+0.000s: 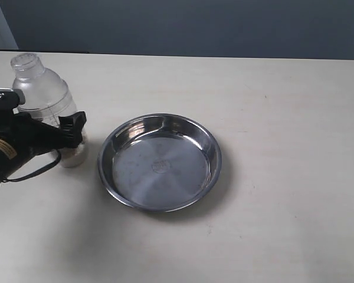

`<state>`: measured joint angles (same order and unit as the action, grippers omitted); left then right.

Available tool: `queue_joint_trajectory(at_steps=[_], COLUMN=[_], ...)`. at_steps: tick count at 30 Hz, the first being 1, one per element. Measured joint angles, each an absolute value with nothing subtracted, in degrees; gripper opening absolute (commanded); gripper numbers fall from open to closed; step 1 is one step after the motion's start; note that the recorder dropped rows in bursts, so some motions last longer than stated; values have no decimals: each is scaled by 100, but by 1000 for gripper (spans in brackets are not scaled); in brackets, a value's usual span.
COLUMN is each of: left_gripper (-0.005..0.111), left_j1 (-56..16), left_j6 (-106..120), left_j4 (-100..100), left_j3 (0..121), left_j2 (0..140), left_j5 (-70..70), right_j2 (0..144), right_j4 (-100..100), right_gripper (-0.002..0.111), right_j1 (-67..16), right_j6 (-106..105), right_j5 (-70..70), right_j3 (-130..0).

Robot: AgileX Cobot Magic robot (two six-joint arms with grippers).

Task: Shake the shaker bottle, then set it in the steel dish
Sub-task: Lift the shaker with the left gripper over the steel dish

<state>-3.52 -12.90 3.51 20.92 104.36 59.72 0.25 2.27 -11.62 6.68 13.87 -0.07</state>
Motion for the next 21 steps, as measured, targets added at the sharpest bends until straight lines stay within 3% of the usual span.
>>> queue_joint_trajectory(at_steps=[7,14,19,21], left_gripper=[0,0,0,0], left_j1=[-352,-401,-1298,-1780], left_j6=[-2204,-3040,-4785,-4510], left_j4=[1496,2292,5053,5078], left_j3=[2312,3226,3778,4059], left_j2=[9375,8227,8179,8179], left_j5=[5601,3874,4106,3332], right_j2=[25,25,25,25], right_j4=[227,227,227,227], right_gripper=[-1,-1,-1,-1], right_j1=[-1162,-1162,-1162,-1162], right_j6=[668,668,668,668], right_j5=[1387,1387,1387,1387], right_j3=[-7,-7,-7,-7])
